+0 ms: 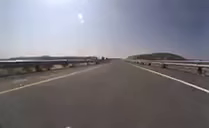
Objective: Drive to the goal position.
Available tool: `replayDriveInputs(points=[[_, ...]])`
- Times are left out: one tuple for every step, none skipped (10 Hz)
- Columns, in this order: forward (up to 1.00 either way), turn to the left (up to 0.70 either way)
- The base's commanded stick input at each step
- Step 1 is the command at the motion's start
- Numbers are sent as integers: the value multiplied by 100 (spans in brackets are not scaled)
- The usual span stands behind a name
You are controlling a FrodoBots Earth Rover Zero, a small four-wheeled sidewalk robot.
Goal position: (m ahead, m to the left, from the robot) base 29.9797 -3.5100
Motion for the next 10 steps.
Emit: replayDriveInputs(points=[[100,-27],[100,-27],[100,-27],[100,-27],[100,0],[100,0],[100,0],[100,0],[100,0],[100,0]])
